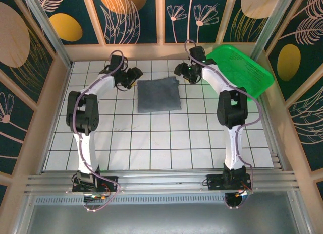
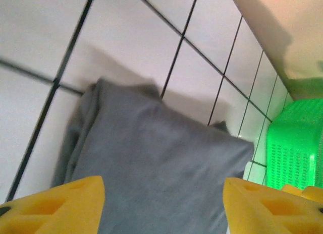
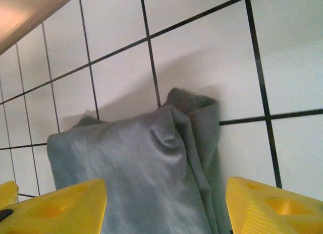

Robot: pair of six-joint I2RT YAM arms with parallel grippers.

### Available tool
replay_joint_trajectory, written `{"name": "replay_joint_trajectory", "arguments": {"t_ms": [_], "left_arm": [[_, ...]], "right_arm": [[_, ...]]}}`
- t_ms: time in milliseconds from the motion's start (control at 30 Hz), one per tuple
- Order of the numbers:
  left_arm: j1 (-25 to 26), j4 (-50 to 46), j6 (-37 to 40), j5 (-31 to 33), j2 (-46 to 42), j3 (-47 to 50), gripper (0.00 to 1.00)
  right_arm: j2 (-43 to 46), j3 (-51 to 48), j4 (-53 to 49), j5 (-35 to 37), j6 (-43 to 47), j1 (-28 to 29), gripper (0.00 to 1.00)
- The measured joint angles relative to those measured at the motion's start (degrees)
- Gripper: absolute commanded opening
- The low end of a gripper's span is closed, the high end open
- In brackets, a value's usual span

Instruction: Fold and stack the t-shirts

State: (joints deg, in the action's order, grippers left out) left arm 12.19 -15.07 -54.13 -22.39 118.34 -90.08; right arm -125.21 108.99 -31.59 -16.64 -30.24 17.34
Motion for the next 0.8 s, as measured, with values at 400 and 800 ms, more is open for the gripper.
{"name": "replay_joint_trajectory", "arguments": {"t_ms": [400,800], "left_arm": [[18.8,20.3,-23.6,-1.9,-18.7,34.0,0.64],[26.6,31.4,-48.6,6.8,-5.2,27.9,0.68]], "right_arm": [[42.2,-55.0,20.8,-0.5,-6.4,0.5,0.56],[50.4,-60.6,22.8,-1.5,-11.1,0.5,0.56]]}}
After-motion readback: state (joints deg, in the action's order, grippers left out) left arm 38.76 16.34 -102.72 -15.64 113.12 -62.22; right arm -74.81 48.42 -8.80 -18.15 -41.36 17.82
